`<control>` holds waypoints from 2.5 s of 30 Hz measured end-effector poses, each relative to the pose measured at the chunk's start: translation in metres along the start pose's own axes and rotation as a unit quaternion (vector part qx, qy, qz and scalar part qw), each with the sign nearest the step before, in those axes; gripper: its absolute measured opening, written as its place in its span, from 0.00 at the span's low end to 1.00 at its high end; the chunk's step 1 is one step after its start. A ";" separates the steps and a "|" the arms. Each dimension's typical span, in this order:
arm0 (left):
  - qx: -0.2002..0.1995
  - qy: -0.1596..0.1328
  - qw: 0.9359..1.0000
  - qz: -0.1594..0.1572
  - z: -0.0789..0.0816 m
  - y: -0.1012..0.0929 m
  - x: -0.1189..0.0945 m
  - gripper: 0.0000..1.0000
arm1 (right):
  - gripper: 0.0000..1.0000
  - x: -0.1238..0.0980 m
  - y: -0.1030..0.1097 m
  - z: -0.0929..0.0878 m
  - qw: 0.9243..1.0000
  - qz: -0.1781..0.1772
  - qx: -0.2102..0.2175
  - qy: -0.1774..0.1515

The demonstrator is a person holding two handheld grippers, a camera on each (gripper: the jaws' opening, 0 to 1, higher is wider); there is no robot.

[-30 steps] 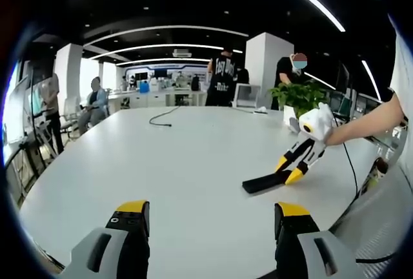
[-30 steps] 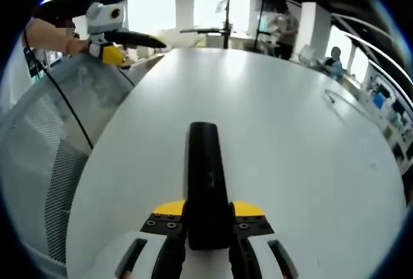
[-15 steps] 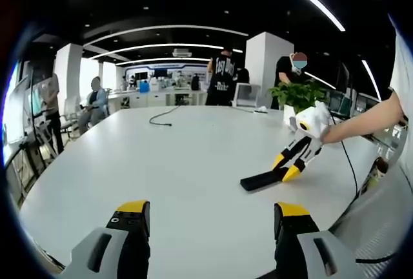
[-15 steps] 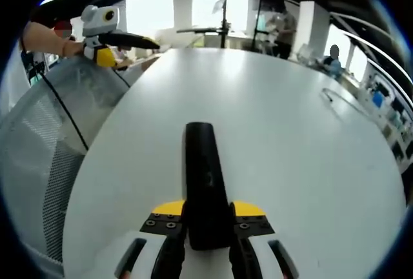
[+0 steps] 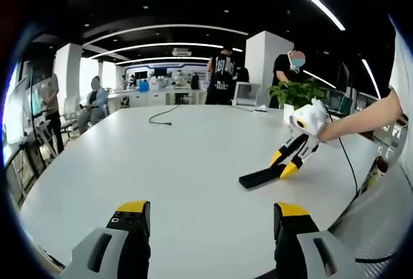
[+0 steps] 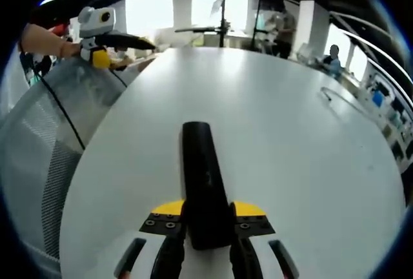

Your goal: Press the specified remote control buttons in sequence, fully releasing each button before pressing the next.

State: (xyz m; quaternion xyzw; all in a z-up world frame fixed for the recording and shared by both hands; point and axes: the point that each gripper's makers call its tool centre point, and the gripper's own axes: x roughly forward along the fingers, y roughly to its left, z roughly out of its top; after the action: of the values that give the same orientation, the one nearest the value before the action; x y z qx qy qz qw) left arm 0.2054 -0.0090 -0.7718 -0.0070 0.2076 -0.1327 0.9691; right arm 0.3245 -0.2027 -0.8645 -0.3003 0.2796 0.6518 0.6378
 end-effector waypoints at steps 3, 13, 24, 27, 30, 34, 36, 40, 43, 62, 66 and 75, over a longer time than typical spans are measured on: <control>0.000 0.000 1.000 0.000 0.000 0.000 0.000 0.80 | 0.23 0.000 -0.002 0.000 1.000 0.001 0.000 0.000; 0.004 0.007 1.000 -0.002 -0.002 -0.001 0.000 0.80 | 0.23 0.000 -0.007 0.000 1.000 0.006 -0.008 0.003; 0.005 0.013 1.000 -0.004 -0.004 -0.001 0.000 0.79 | 0.24 -0.003 -0.018 0.002 1.000 0.007 -0.007 0.006; 0.005 0.014 1.000 -0.004 -0.004 -0.001 0.000 0.79 | 0.24 -0.003 -0.023 0.002 1.000 0.004 -0.004 0.006; 0.008 0.019 1.000 -0.006 -0.005 -0.002 0.001 0.79 | 0.24 -0.001 -0.028 0.003 1.000 0.003 -0.002 0.006; 0.007 0.018 1.000 -0.004 -0.005 -0.001 0.001 0.79 | 0.24 -0.001 -0.032 0.004 1.000 0.004 -0.003 0.007; 0.008 0.019 1.000 -0.004 -0.006 -0.001 0.000 0.79 | 0.24 0.000 -0.033 0.004 1.000 0.005 -0.004 0.007; 0.009 0.018 1.000 -0.003 -0.005 -0.001 0.000 0.79 | 0.24 0.001 -0.035 0.004 1.000 0.006 -0.006 0.009; 0.008 0.018 1.000 -0.003 -0.005 -0.001 0.000 0.79 | 0.24 0.001 -0.036 0.004 1.000 0.007 -0.007 0.011; 0.009 0.016 1.000 -0.005 -0.005 -0.002 0.001 0.79 | 0.25 0.002 -0.047 0.003 1.000 0.000 0.002 0.007; 0.013 0.020 1.000 0.000 -0.006 0.000 0.001 0.79 | 0.25 0.002 -0.051 0.002 1.000 -0.005 0.007 0.004; 0.014 0.011 1.000 0.002 -0.002 0.001 0.000 0.77 | 0.25 0.002 -0.054 0.003 1.000 -0.005 0.010 -0.006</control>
State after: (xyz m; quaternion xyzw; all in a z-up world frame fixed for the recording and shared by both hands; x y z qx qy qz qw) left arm 0.2046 -0.0078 -0.7737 0.0085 0.2162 -0.1333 0.9672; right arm 0.3780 -0.1977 -0.8626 -0.2909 0.2806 0.6479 0.6456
